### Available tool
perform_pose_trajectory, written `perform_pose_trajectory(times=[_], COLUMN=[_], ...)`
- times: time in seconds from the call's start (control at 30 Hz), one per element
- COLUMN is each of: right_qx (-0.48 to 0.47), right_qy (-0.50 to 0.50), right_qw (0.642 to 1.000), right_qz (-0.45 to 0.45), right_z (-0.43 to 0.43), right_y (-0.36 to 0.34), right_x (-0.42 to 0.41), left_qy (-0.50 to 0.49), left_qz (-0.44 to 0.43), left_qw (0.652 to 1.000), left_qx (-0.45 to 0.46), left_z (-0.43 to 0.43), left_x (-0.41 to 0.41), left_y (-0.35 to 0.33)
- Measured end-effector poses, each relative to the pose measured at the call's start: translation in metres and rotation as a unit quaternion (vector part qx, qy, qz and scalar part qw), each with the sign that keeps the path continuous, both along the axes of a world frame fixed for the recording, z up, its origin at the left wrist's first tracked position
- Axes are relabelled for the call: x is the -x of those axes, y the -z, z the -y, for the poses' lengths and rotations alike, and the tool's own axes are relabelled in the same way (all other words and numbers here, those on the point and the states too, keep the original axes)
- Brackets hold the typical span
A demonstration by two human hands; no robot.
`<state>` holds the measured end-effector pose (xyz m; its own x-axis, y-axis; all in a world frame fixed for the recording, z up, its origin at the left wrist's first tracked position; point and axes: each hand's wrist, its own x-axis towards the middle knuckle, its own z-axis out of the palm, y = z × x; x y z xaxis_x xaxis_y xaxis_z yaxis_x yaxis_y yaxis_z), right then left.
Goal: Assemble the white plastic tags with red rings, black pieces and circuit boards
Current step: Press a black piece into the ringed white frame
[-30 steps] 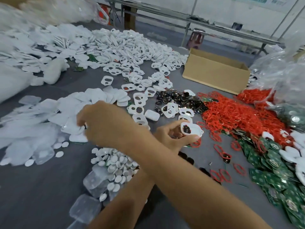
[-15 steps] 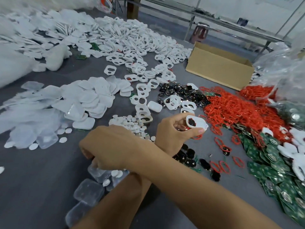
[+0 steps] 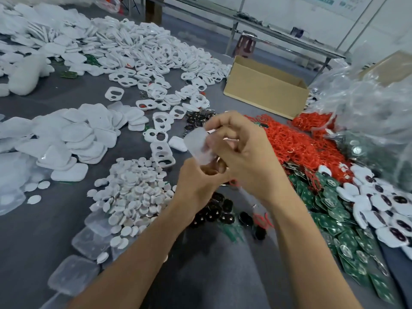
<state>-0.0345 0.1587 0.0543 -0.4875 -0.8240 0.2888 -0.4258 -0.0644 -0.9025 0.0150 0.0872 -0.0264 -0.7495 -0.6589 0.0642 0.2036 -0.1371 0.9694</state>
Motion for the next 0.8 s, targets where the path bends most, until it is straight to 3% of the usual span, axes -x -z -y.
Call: perform_pose_trajectory(times=[0.4, 0.63, 0.8], right_qx=[-0.063, -0.023, -0.022], right_qy=[0.132, 0.129, 0.148], right_qw=[0.989, 0.987, 0.983], right_qz=[-0.028, 0.091, 0.106], right_z=[-0.042, -0.037, -0.033], right_y=[0.009, 0.013, 0.016], right_x=[0.061, 0.057, 0.052], left_qy=[0.034, 0.036, 0.020], left_qz=[0.033, 0.036, 0.037], left_qw=[0.999, 0.999, 0.999], left_qx=[-0.005, 0.016, 0.023], left_z=[0.003, 0.002, 0.001], left_x=[-0.002, -0.005, -0.003], left_y=[-0.001, -0.002, -0.002])
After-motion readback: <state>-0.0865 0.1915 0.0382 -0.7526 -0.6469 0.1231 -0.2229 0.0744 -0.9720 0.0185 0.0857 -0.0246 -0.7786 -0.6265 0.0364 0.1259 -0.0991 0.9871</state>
